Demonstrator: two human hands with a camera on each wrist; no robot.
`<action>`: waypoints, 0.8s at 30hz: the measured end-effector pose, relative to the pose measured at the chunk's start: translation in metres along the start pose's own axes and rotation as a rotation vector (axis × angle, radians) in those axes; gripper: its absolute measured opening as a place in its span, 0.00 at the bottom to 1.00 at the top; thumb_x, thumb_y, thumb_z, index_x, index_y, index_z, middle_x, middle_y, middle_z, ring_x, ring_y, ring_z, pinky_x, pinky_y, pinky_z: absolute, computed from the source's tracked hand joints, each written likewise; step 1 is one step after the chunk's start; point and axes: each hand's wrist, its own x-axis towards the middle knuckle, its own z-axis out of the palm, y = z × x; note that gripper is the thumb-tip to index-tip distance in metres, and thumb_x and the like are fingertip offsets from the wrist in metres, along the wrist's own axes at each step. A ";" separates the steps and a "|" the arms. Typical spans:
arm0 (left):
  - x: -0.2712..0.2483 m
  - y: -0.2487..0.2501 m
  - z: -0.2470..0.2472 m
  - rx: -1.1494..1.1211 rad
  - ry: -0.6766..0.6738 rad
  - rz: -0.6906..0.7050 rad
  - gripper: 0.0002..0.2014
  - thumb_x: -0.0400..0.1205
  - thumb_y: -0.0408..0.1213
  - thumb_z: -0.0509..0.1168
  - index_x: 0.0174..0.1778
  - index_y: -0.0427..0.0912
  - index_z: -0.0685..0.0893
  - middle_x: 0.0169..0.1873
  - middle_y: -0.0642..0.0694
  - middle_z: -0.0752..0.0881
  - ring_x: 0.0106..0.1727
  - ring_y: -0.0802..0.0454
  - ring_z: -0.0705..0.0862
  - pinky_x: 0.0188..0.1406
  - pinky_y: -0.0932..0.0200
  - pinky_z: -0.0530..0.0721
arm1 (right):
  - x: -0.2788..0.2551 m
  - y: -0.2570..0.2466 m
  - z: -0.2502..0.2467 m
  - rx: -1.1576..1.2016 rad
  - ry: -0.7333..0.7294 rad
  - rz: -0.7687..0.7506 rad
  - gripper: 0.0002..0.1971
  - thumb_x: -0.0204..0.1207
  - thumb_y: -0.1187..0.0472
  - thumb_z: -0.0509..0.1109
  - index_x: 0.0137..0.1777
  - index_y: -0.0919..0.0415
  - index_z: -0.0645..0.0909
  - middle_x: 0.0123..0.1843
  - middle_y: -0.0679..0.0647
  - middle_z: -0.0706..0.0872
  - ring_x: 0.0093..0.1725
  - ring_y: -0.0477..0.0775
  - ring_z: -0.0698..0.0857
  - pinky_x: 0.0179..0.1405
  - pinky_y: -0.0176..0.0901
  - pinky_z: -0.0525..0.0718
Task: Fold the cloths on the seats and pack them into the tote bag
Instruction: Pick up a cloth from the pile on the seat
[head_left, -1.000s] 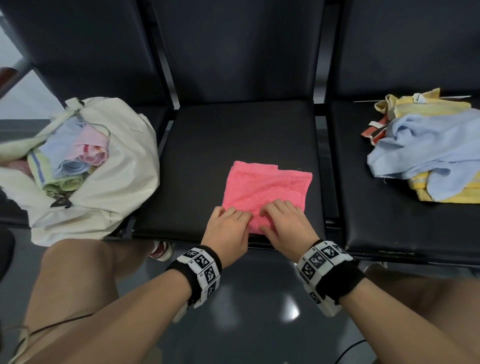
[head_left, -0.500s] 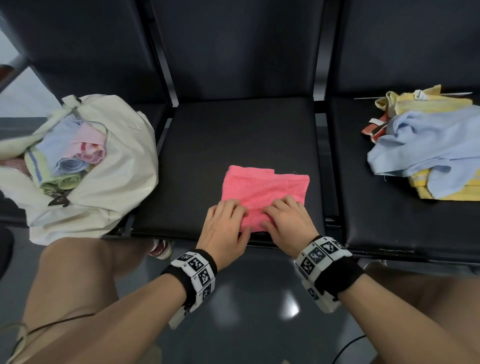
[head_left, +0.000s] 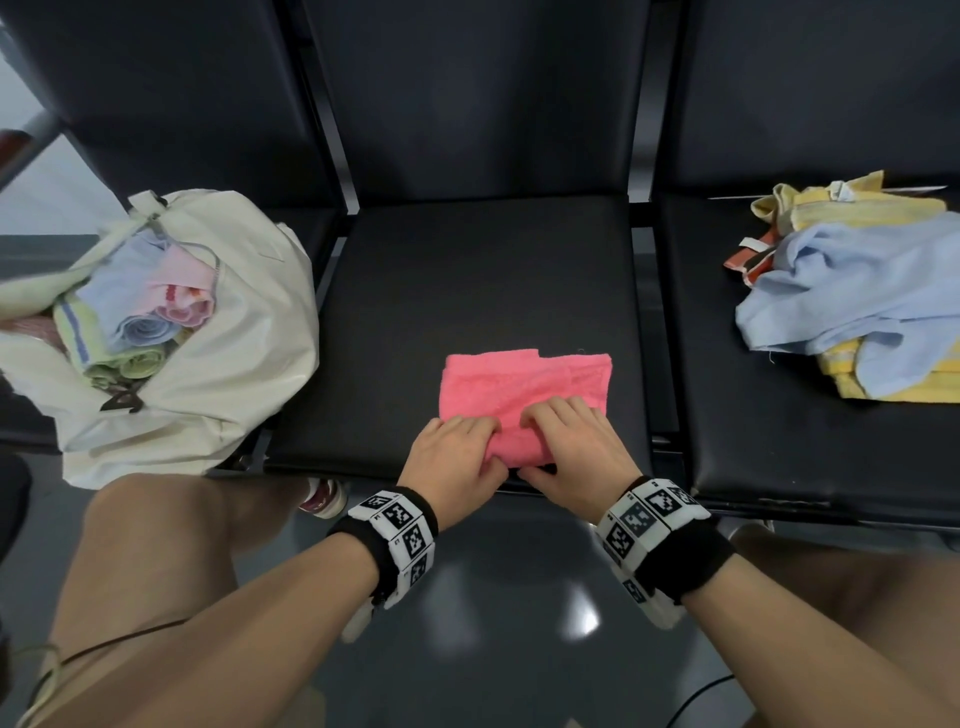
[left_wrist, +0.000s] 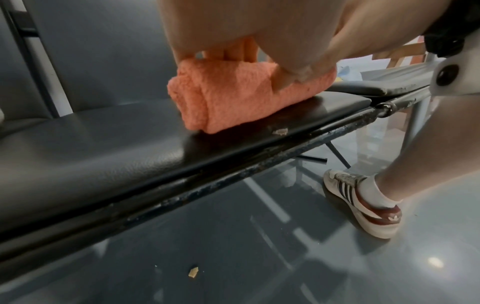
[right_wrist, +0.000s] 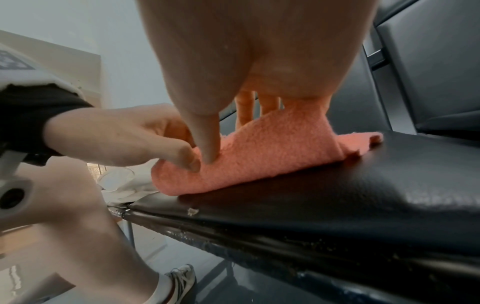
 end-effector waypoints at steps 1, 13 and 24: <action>0.000 0.001 -0.001 -0.013 -0.038 -0.027 0.14 0.79 0.45 0.62 0.58 0.44 0.83 0.46 0.49 0.89 0.50 0.46 0.85 0.56 0.52 0.72 | 0.000 0.000 -0.001 -0.004 -0.043 0.004 0.22 0.68 0.51 0.76 0.60 0.53 0.78 0.55 0.47 0.81 0.54 0.53 0.76 0.55 0.51 0.75; -0.009 -0.008 0.005 -0.022 0.221 0.062 0.16 0.70 0.47 0.66 0.51 0.45 0.81 0.50 0.51 0.80 0.53 0.50 0.76 0.52 0.53 0.73 | 0.003 0.002 0.002 -0.126 -0.022 0.095 0.17 0.75 0.46 0.71 0.58 0.56 0.85 0.58 0.52 0.77 0.59 0.57 0.74 0.59 0.54 0.76; 0.001 -0.008 0.004 0.026 0.106 0.031 0.19 0.67 0.49 0.59 0.49 0.45 0.84 0.40 0.52 0.87 0.45 0.48 0.84 0.50 0.56 0.69 | 0.004 0.002 -0.002 -0.045 0.008 0.100 0.18 0.75 0.47 0.70 0.61 0.52 0.76 0.57 0.47 0.85 0.59 0.54 0.77 0.61 0.50 0.71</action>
